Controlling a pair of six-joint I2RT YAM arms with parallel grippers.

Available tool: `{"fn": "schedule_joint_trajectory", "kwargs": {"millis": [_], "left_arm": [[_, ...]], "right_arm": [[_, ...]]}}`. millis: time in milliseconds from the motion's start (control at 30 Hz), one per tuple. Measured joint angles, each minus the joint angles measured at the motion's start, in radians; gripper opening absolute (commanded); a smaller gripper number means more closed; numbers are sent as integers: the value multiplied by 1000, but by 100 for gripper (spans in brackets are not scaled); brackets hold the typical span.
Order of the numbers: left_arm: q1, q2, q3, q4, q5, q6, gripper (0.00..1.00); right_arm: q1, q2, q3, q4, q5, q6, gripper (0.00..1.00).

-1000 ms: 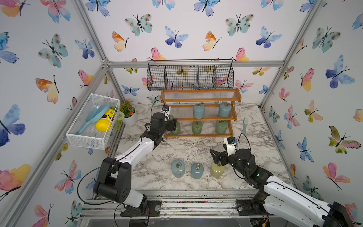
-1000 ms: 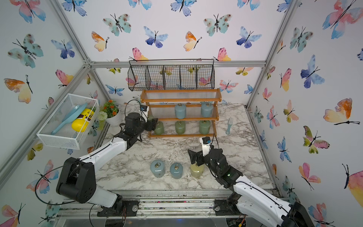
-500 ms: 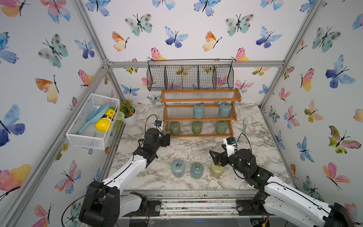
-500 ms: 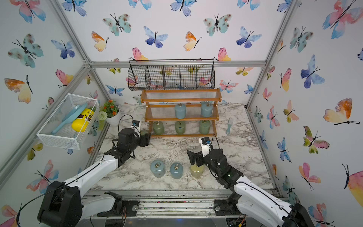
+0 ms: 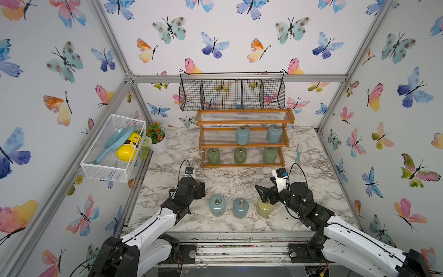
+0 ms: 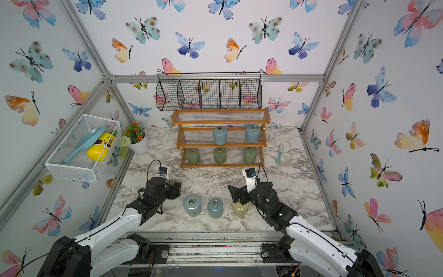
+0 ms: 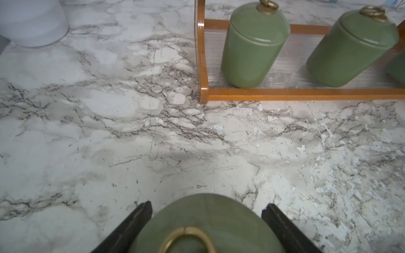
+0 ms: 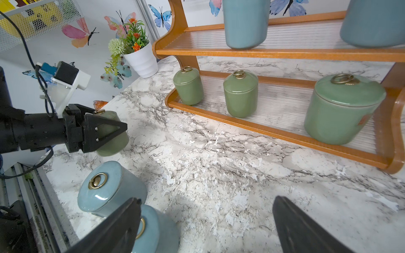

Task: Remove the tea canisters from the shelf
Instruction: Place the tea canister at the center of the board.

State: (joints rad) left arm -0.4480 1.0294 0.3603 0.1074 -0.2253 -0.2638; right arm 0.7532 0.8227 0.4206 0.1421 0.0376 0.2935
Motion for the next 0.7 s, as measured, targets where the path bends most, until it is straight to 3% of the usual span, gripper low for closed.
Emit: {"fn": "schedule_joint_trajectory", "kwargs": {"millis": [367,700], "left_arm": [[-134,0,-45,-7,-124,-120,66],[-176,0,-80,-11,-186,-200,69]], "right_arm": [[0,-1,0,-9,-4,-7,100],[0,3,0,-8,-10,-7,100]]}}
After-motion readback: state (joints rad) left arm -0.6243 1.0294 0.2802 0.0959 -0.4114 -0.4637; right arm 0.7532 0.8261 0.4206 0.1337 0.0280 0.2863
